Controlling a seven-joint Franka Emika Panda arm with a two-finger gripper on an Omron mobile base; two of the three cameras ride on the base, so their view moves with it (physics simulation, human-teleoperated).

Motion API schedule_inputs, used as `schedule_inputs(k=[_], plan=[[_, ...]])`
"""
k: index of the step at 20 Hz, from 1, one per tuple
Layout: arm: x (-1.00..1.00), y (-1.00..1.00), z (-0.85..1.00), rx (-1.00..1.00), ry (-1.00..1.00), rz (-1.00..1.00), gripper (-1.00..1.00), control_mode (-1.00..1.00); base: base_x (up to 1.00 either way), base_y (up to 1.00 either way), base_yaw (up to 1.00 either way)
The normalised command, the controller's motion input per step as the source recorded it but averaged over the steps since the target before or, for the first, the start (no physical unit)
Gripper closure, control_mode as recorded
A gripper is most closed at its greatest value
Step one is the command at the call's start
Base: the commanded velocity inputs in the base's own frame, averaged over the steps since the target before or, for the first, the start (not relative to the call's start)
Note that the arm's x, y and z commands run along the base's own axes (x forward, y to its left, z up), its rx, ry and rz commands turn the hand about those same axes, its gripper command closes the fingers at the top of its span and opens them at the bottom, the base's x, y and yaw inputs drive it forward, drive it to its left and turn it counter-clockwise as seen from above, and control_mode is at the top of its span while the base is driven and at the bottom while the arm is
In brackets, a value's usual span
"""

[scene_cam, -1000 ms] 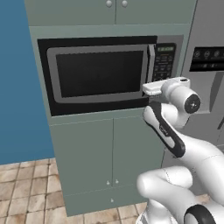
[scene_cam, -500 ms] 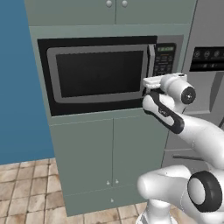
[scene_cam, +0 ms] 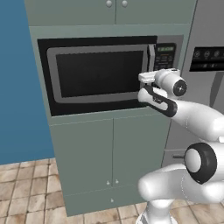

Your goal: The microwave is finished heating the steak and sweet potato. Take the bowl containing the food and place it on the dining counter.

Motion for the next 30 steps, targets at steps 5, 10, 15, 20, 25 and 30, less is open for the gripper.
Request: schedule_inputs(k=[5, 10, 15, 20, 25, 30], plan=[[0.61, 0.00, 0.00, 0.00, 0.02, 0.00, -1.00, -1.00, 0.00, 0.00, 0.00], [0.62, 0.00, 0.00, 0.00, 0.01, 0.00, -1.00, -1.00, 0.00, 0.00, 0.00], [0.30, 0.00, 0.00, 0.00, 0.00, 0.00, 1.00, -1.00, 0.00, 0.00, 0.00], [0.00, 0.00, 0.00, 0.00, 0.00, 0.00, 1.00, -1.00, 0.00, 0.00, 0.00], [-0.13, 0.03, 0.06, 0.00, 0.00, 0.00, 1.00, -1.00, 0.00, 0.00, 0.00], [-0.85, 0.21, 0.27, 0.01, 0.00, 0.00, 1.00, -1.00, 0.00, 0.00, 0.00]])
